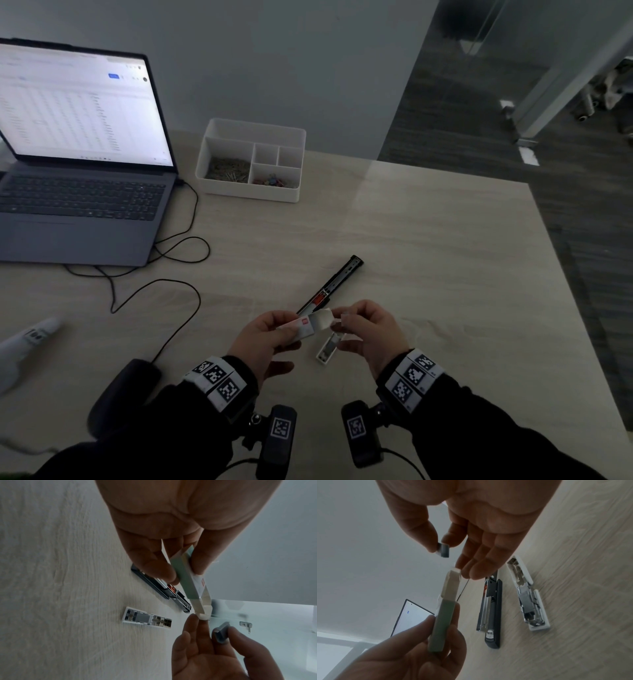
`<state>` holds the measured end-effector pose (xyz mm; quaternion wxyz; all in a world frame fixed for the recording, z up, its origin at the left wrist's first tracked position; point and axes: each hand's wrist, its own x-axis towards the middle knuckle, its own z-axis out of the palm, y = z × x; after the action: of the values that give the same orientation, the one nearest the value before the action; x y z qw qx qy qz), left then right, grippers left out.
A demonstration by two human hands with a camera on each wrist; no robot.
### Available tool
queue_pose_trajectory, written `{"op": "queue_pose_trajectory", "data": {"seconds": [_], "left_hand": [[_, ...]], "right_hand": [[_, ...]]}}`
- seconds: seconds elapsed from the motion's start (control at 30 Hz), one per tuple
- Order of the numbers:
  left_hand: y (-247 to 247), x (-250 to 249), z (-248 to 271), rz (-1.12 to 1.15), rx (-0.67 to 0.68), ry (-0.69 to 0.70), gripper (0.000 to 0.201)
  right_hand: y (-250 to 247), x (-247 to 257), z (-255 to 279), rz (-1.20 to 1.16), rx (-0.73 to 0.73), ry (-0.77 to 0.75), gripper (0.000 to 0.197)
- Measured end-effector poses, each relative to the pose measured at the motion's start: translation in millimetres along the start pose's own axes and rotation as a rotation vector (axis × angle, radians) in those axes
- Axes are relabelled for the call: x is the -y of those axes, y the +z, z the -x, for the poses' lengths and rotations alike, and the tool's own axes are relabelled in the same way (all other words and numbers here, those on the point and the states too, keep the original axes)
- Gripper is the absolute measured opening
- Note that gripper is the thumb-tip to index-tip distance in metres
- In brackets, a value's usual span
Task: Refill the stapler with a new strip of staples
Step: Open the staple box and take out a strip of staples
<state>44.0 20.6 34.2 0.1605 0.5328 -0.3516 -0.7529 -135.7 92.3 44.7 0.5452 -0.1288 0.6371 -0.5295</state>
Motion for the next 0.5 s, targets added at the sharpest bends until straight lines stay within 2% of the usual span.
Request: {"op": "queue_pose_trajectory", "data": {"seconds": [0.13,0.23,0.33,0.5], "left_hand": [[-1.2,0.0,0.5,-0.031,-0.009,-0.008,0.013],[-0.8,-0.3,1.9,-0.052,-0.011,-0.017,0.013],[0.1,-1.6,3.8,-0.059,0.001,-0.023,0.016],[2.2,-2.0,6.4,-0.086,0.014,-0.029,0.015]], "right_hand": [[-0.4,0.9,1.8,0.060,-0.007,-0.067,0.021],[-1.9,-0.1,3.3,0.185,0.042,-0.149,0.025],[-2.7,-2.1,5.5,0.303,0.095,-0.219,0.017],[-3.8,-2.7,6.6,0.241,0.102,-0.231,0.008]]}}
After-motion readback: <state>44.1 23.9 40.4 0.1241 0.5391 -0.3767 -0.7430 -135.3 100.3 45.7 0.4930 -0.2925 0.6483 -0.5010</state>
